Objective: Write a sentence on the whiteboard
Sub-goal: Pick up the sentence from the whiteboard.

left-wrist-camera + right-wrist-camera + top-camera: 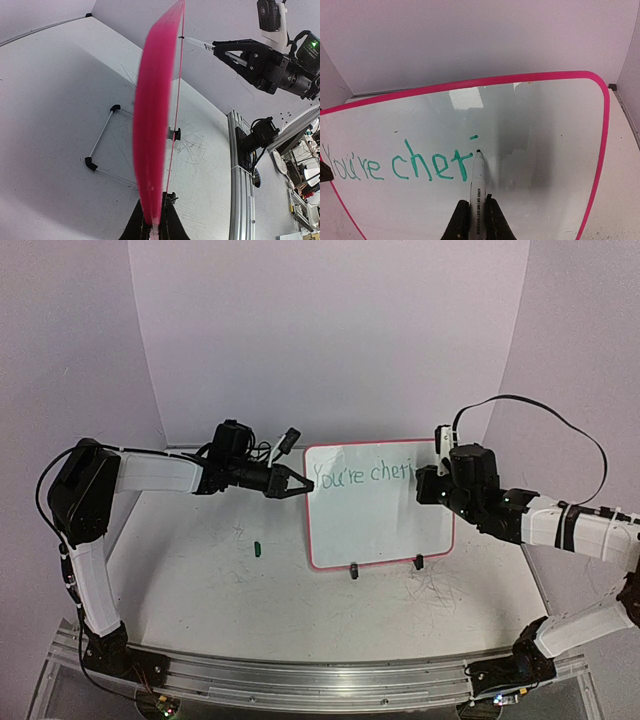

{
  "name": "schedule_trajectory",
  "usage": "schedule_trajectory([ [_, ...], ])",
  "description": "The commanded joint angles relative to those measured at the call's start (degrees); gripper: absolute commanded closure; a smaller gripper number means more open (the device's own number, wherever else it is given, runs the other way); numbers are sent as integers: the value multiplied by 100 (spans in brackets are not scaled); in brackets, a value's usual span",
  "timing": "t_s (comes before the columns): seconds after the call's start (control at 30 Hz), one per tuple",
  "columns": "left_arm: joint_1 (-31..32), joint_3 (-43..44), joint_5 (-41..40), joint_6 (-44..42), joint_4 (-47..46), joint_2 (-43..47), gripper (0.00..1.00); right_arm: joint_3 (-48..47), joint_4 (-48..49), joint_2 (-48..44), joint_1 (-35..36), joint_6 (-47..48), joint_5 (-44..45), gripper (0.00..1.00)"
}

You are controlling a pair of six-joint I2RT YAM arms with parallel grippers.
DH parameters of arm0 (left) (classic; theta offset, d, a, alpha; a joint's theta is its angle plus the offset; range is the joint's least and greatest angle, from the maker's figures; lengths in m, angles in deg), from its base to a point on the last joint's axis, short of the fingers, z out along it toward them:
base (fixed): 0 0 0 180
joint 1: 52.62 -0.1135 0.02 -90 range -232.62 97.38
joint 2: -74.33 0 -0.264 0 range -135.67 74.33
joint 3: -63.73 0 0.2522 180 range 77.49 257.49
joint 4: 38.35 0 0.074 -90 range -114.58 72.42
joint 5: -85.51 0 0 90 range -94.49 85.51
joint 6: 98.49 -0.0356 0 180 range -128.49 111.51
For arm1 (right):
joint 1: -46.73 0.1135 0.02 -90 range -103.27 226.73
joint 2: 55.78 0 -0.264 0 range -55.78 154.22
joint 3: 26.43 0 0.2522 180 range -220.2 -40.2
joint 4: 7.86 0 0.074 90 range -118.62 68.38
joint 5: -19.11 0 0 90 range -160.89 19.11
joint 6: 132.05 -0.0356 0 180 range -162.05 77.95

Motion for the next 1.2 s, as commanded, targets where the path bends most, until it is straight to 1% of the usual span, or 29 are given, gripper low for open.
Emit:
schedule_trajectory([
  [0.0, -14, -22, -347, -226, 105, 172, 100, 42, -61, -19, -24, -129, 132, 100],
  [0.57, -6, -15, -338, -222, 106, 177, 100, 331, -143, -149, -16, -340, -82, 100],
  [1.17, 3, 0, -345, -231, 103, 163, 100, 392, -194, -177, -13, -428, -139, 100],
])
